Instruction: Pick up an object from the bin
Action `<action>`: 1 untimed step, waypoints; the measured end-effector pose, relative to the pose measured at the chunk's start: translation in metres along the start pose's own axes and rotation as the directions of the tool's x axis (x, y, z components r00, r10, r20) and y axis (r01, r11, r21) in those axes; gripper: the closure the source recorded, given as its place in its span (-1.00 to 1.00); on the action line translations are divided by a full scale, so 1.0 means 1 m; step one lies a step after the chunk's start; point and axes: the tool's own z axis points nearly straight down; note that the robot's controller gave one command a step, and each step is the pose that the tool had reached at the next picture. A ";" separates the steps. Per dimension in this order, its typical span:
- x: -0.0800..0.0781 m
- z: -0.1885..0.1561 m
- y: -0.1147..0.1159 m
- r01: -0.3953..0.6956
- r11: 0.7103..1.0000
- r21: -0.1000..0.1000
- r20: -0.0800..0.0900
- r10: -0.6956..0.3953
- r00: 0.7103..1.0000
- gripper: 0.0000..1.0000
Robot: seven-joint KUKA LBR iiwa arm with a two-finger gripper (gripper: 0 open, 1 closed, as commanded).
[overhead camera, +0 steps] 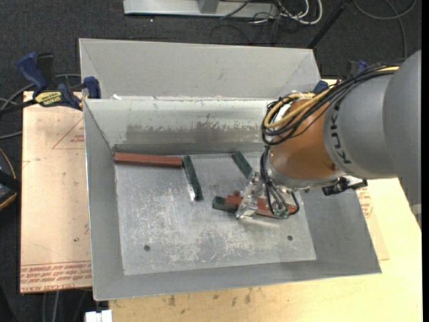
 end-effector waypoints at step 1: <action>0.000 0.000 0.000 0.000 1.000 0.000 0.000 0.000 1.000 1.00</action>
Offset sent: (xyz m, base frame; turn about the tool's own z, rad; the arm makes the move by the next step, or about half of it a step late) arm 0.0000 -0.0002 0.0362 -0.0003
